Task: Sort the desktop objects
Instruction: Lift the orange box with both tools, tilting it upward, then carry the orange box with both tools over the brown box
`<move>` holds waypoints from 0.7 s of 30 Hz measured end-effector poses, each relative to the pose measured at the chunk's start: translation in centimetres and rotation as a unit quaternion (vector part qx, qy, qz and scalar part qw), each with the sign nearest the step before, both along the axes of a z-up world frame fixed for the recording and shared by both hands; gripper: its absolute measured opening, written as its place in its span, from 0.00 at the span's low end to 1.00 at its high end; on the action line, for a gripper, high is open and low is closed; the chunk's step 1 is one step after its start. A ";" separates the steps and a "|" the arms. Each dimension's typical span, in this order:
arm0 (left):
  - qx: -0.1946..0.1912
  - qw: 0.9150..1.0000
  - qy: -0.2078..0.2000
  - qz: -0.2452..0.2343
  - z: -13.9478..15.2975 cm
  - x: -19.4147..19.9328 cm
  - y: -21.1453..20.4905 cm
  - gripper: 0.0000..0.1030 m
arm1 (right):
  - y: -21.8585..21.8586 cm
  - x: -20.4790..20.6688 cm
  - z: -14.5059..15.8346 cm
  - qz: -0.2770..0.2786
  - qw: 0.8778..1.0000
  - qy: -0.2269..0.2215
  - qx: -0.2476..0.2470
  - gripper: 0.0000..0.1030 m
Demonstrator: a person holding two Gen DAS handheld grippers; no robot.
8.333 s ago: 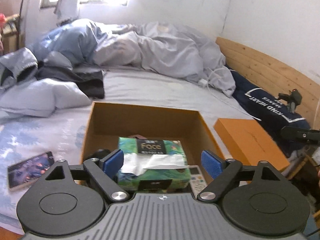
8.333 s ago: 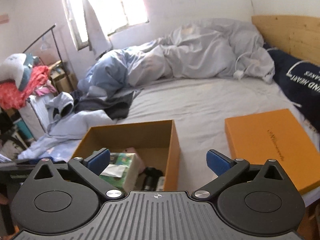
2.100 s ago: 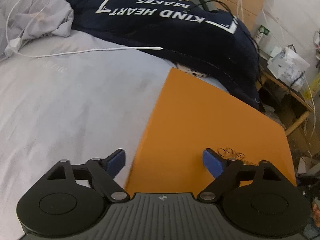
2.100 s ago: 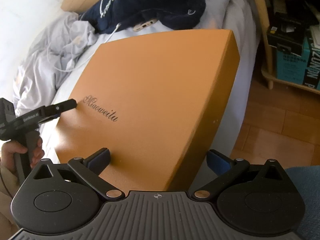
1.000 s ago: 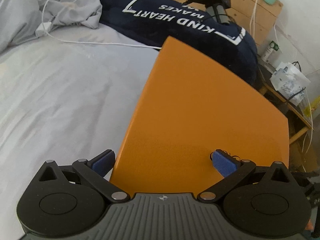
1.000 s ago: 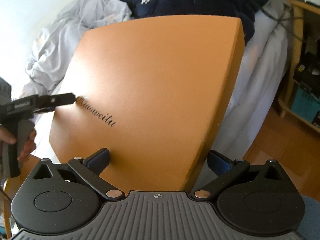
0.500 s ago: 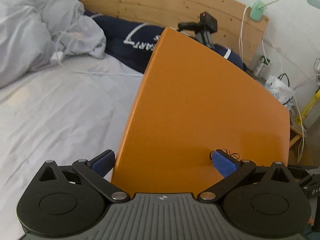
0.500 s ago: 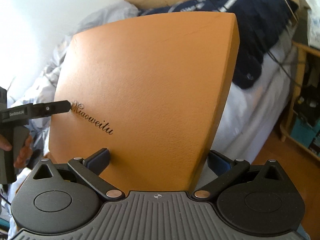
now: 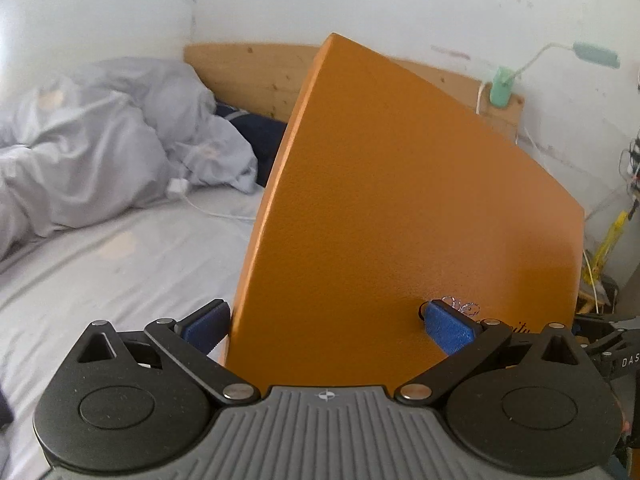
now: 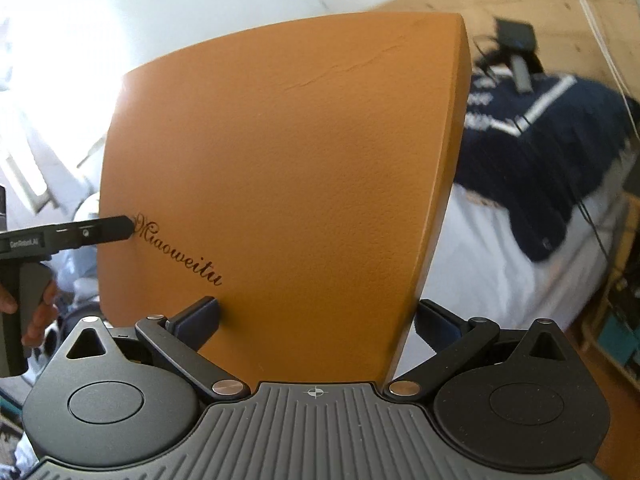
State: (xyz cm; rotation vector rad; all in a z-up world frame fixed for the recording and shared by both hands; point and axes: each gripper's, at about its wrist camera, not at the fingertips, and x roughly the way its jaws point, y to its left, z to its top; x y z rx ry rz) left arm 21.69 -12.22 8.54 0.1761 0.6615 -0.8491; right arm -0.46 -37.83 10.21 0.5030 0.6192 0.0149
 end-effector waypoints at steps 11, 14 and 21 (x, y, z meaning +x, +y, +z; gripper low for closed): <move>-0.015 0.994 -0.052 0.095 4.2 -6.4 8.3 1.00 | 7.3 -0.6 4.5 0.108 0.993 -0.040 -0.026 1.00; -0.017 0.990 -0.054 0.129 4.2 -7.8 10.9 1.00 | 9.6 -0.1 4.8 0.144 0.988 -0.039 -0.032 1.00; -0.022 0.979 -0.027 0.199 1.8 -9.7 16.3 1.00 | 14.3 1.7 3.7 0.216 0.975 -0.014 -0.051 1.00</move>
